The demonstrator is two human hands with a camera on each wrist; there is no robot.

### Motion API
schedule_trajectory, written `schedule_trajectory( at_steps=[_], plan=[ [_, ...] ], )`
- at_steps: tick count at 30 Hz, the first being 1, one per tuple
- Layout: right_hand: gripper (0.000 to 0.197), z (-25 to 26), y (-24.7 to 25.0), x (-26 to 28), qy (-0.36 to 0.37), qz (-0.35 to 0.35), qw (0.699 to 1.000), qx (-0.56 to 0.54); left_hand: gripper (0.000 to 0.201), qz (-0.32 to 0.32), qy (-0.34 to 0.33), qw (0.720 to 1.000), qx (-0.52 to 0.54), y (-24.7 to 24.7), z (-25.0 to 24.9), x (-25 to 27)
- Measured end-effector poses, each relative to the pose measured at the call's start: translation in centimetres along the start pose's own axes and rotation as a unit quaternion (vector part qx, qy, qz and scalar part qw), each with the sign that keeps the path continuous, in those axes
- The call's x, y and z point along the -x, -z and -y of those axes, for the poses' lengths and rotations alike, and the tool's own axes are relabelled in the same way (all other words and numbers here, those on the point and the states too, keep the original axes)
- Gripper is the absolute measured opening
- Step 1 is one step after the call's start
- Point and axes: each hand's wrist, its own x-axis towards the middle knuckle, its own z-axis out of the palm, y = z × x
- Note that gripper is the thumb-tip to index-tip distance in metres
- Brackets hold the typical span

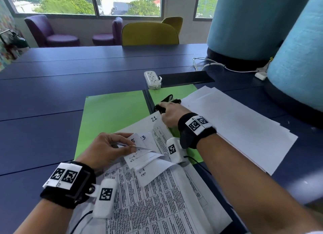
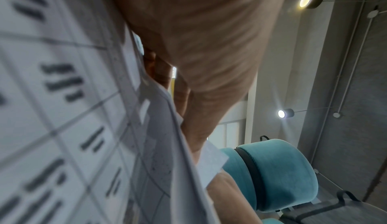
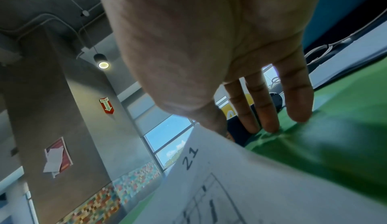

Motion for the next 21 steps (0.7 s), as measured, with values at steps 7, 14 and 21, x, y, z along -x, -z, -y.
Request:
schedule_trajectory(
  at_steps=[7,14,21],
  plan=[
    [0.051,-0.3,0.0,2.0,0.029,-0.018,0.999,-0.009,0.019,0.006,0.005,1.000,0.005,0.0,0.1,-0.2],
    [0.031,1.7,0.9,5.0,0.113,-0.214,0.969,-0.052,0.017,-0.003,0.012,1.000,0.021,0.0,0.5,-0.5],
    [0.054,0.5,0.1,10.2,0.206,0.109,0.969,-0.088,0.018,0.018,0.024,0.999,-0.013,0.1,0.3,-0.5]
  ],
)
